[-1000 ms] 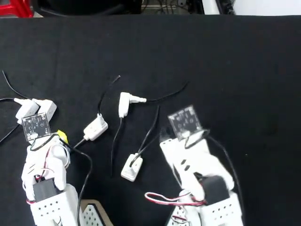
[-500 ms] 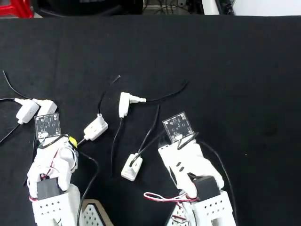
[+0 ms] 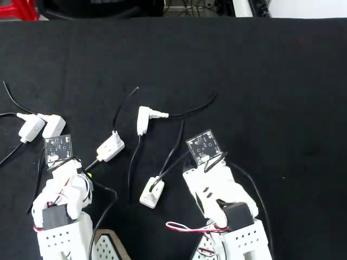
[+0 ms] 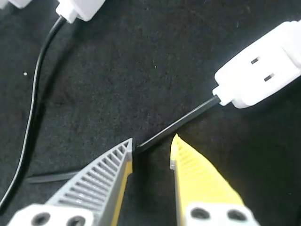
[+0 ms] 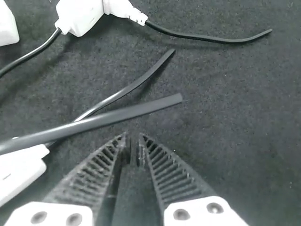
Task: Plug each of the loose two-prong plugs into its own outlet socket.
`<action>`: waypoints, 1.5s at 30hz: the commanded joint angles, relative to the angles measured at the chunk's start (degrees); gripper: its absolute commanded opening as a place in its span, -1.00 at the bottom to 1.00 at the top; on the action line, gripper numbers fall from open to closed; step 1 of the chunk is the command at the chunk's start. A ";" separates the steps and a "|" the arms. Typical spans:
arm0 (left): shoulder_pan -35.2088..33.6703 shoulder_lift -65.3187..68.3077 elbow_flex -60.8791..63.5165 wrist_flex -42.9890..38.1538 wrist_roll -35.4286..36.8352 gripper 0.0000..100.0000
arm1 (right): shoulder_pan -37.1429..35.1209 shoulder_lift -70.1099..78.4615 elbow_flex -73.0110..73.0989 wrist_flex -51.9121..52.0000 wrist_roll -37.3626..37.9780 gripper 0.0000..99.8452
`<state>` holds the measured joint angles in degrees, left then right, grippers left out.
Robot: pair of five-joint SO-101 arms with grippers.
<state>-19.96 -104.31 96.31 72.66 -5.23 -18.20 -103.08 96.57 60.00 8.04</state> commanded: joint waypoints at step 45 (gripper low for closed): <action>0.40 0.09 1.10 0.18 -0.26 -0.72 | 1.14 -3.03 0.04 0.26 0.26 -0.95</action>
<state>-19.96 -104.31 96.31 72.66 -5.23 -18.20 -103.08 96.57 60.00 8.04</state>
